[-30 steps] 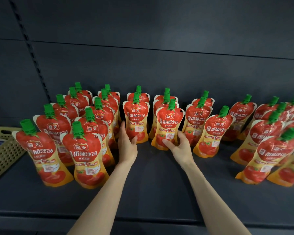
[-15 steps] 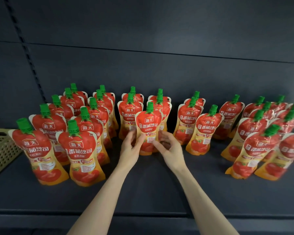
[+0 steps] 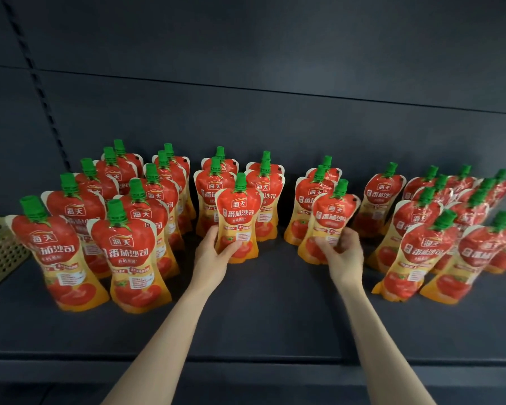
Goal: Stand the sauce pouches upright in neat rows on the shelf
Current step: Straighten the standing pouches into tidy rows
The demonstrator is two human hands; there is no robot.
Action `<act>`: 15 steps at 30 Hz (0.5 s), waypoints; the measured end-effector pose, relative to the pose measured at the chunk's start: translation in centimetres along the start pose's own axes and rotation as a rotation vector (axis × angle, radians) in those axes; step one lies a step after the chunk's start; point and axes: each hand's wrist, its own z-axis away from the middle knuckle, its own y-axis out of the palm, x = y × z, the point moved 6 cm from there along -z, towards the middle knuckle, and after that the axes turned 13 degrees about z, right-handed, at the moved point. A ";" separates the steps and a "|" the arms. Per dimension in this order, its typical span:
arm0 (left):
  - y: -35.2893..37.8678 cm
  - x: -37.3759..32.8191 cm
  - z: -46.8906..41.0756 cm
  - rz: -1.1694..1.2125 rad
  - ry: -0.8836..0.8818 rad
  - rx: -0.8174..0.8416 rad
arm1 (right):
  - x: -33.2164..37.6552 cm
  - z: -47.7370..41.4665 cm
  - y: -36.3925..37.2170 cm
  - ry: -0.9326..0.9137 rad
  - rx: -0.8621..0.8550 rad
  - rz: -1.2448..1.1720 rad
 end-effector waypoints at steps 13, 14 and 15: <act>-2.7 -0.4 0.4 -0.078 -0.013 -0.241 | 4.1 3.3 9.7 -0.083 0.291 -0.091; -2.8 -0.5 0.3 -0.076 -0.012 -0.254 | 4.0 3.4 9.8 -0.090 0.297 -0.083; -2.9 -0.6 0.3 -0.070 -0.010 -0.260 | 3.8 3.5 9.9 -0.097 0.303 -0.064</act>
